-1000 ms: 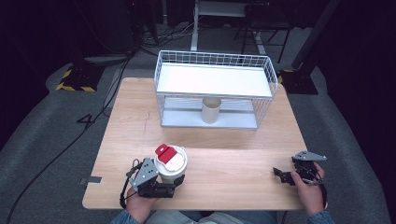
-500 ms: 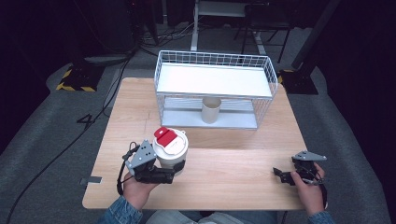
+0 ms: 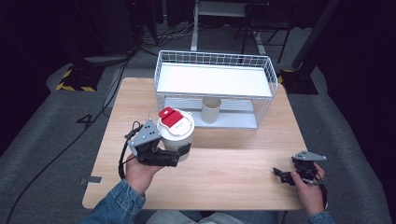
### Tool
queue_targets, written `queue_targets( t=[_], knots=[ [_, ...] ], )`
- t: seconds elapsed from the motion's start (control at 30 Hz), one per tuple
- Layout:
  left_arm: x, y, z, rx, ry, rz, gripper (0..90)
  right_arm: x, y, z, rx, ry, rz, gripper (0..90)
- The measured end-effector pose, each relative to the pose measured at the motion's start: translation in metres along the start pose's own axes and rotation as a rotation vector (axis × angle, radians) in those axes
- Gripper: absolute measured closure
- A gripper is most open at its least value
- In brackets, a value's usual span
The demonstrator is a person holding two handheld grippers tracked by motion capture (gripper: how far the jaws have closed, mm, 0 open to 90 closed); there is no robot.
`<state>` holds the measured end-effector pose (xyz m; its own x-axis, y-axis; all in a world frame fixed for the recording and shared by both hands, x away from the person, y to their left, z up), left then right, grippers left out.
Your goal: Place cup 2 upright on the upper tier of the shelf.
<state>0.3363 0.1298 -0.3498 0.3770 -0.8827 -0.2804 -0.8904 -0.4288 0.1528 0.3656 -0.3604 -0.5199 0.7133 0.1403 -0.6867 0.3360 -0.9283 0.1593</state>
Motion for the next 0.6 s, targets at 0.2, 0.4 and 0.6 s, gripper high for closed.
queue_targets(
  t=[0.2,0.4,0.6],
  knots=[
    [0.006,-0.008,-0.022,0.0,-0.004,-0.01,10.0,0.0,0.0,0.0,-0.001,0.0,0.001,0.0],
    [0.012,-0.016,-0.039,0.018,0.005,-0.031,10.0,0.0,0.0,0.0,-0.001,0.0,0.001,0.0],
    [0.015,-0.024,-0.052,0.03,0.025,-0.041,10.0,0.0,0.0,0.0,0.0,0.0,0.0,0.0]
  ],
)
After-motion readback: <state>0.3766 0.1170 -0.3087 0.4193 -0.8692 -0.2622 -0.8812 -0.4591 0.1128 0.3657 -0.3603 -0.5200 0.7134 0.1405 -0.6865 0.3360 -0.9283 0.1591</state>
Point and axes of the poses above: each handheld gripper's, and its own axes: x roughly forward along the jaws, z roughly out of its underside, y roughly to its right, the point moved 2 cm from there along x, roughly forward along the jaws, and after that the axes turned 13 degrees about z, right-handed, at the moved point
